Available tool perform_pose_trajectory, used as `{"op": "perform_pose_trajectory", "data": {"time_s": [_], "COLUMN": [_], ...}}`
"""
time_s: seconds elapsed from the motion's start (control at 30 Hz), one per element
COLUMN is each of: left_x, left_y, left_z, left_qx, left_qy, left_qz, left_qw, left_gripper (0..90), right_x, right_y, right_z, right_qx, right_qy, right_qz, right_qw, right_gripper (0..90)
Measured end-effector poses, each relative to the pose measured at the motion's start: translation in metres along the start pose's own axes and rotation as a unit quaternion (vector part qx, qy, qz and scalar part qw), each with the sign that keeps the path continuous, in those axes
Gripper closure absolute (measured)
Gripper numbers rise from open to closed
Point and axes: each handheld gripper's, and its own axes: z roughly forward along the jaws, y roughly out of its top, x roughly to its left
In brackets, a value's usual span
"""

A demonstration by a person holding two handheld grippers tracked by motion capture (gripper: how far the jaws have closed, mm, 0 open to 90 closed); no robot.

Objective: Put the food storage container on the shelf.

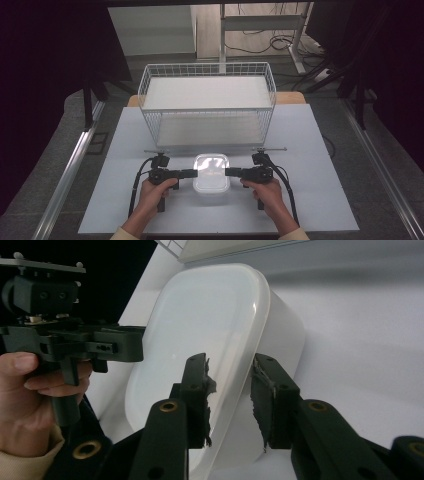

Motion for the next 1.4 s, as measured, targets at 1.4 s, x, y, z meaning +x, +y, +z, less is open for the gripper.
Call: {"op": "perform_pose_trajectory", "data": {"time_s": [1.4], "left_x": [-0.052], "left_y": [0.002], "left_z": [-0.038], "left_qx": [-0.059], "left_qy": [0.021], "left_qz": [0.094], "left_qw": [0.9936], "left_gripper": [78.9], "right_x": [0.050], "right_y": [0.005], "right_z": [-0.043], "right_qx": [-0.055], "right_qy": [0.008], "right_qz": [-0.118], "right_qw": [0.9914], "right_gripper": [80.2]}}
